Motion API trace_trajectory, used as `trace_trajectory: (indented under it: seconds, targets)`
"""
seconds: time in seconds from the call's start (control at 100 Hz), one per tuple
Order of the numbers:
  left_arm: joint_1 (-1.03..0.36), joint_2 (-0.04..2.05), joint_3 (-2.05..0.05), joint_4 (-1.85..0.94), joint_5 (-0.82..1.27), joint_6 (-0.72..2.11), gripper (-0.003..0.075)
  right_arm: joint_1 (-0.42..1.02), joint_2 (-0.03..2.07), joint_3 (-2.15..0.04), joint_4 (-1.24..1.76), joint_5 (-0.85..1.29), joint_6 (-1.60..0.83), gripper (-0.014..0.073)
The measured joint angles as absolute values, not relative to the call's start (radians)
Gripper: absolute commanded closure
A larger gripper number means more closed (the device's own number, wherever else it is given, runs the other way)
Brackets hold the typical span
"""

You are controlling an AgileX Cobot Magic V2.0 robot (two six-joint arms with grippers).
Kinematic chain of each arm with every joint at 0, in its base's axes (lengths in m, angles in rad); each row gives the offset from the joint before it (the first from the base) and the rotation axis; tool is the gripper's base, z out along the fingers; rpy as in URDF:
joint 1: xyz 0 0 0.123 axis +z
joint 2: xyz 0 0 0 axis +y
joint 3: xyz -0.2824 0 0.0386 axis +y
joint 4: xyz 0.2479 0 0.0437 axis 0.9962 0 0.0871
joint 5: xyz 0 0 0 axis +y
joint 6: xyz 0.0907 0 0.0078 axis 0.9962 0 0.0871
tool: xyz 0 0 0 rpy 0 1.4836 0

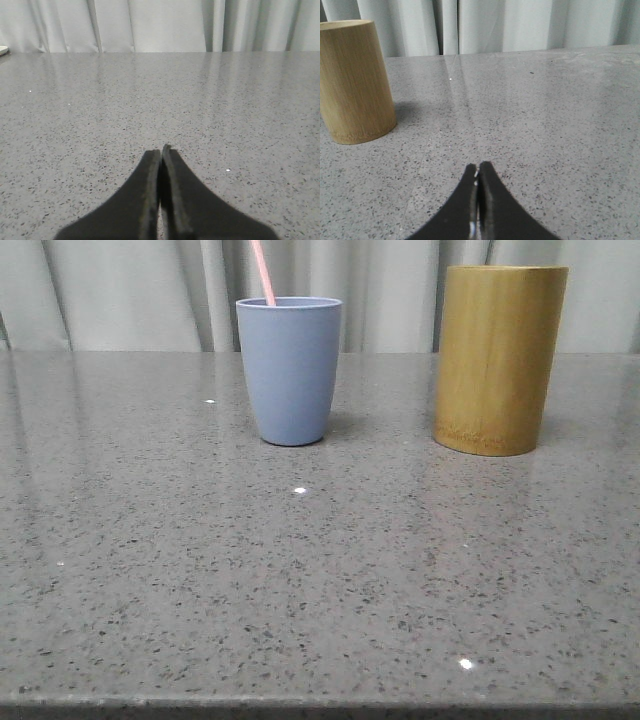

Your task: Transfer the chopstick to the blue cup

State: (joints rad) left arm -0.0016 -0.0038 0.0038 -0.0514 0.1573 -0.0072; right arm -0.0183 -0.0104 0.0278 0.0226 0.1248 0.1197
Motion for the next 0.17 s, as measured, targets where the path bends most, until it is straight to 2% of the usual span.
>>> trace_trajectory:
  seconds: [0.17]
  targets:
    - [-0.002,-0.004,0.004,-0.051,0.157,-0.007,0.0739,-0.018,-0.010,0.028,0.023,0.125,0.120,0.0660]
